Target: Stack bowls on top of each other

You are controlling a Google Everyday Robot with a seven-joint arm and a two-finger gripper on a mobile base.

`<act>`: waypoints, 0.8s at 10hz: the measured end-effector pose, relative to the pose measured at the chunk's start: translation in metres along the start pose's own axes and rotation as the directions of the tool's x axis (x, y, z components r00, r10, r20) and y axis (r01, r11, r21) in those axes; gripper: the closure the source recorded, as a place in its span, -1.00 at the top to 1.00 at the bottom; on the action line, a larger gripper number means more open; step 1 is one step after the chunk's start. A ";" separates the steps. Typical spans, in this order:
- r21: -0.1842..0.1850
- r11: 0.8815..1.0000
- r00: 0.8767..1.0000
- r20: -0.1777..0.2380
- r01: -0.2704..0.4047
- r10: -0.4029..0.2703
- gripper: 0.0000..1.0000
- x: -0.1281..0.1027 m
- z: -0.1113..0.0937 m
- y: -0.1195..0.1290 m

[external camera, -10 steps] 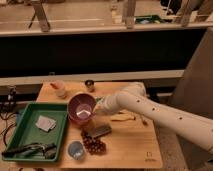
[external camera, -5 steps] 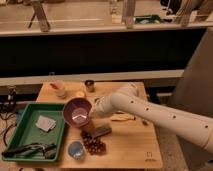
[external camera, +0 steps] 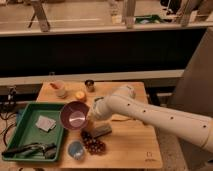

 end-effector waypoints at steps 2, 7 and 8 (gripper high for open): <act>-0.002 1.000 1.000 0.001 -0.001 0.001 -0.91 0.001 0.000 -0.001; -0.019 1.000 1.000 0.013 0.002 -0.001 -0.91 0.022 0.000 -0.007; -0.027 1.000 1.000 0.015 -0.001 0.001 -0.91 0.025 -0.001 -0.006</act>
